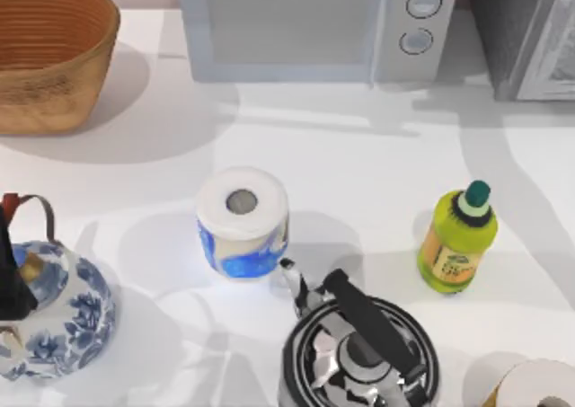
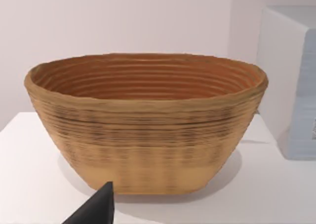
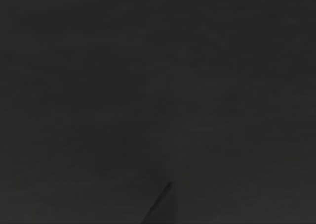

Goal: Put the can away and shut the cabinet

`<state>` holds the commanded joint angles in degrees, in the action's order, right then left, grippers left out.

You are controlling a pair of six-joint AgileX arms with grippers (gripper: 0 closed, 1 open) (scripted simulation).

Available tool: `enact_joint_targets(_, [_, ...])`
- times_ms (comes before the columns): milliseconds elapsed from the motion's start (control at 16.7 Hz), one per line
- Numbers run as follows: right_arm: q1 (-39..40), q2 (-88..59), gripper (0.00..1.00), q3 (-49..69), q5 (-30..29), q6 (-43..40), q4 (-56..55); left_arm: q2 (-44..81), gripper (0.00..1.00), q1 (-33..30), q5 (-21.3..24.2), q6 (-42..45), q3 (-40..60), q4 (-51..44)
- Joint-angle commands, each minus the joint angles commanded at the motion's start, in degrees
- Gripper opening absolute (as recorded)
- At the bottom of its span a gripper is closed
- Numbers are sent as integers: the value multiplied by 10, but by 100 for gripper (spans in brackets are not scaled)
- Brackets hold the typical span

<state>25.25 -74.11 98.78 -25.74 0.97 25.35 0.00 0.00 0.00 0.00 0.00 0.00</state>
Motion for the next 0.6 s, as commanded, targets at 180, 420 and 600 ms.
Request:
enact_joint_targets(180, [-20, 3, 100, 13, -3, -7, 0, 0, 100, 0, 0, 0, 0, 0])
enact_joint_targets(420, [-43, -44, 100, 43, 18, -6, -12, 0, 100, 0, 0, 0, 0, 0])
enact_joint_targets(600, [-61, -74, 100, 64, 35, -6, -22, 0, 100, 0, 0, 0, 0, 0])
